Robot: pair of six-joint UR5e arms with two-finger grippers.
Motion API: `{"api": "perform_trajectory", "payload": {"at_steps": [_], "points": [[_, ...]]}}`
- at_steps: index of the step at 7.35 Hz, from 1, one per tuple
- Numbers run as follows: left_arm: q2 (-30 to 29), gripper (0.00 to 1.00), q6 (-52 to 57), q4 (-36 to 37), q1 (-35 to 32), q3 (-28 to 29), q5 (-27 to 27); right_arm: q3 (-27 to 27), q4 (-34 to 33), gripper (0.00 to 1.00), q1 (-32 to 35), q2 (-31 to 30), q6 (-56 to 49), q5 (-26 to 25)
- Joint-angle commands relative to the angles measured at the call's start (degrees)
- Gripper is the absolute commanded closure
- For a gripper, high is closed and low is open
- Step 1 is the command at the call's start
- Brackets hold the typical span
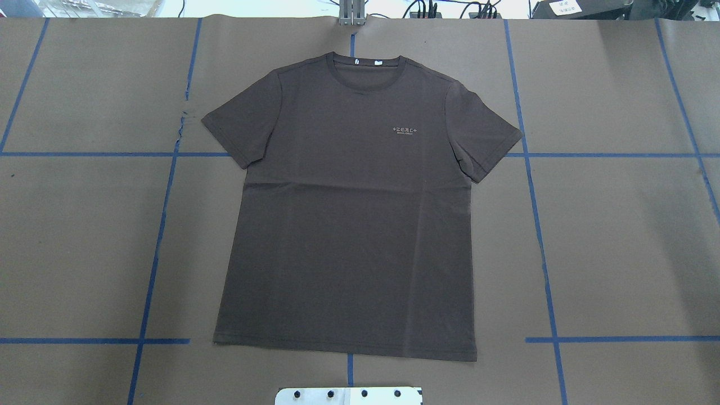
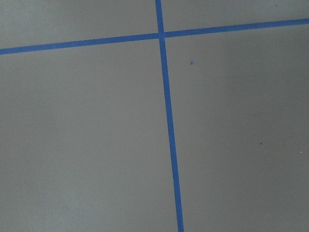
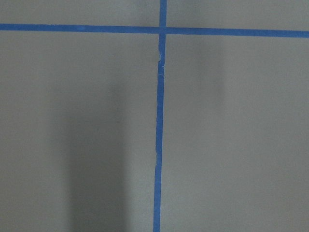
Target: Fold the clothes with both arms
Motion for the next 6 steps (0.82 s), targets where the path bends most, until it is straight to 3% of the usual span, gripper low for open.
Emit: {"api": "perform_trajectory", "payload": {"at_steps": [1,4,6], "points": [[0.09,0.0,0.09,0.04,-0.08,-1.31,0.09,0.13,0.0,0.0,0.0,0.09,0.14,0.09],[-1.66,0.0,-0.08,-2.13,0.09,-2.81,-0.16,0.83,0.09,0.0,-0.09,5.68,0.32,0.26],[-8.39,0.0,-0.26,-16.74,0.18,1.2,-0.44,-1.96,0.17,0.0,-0.09,14.98,0.23,-0.35]]}}
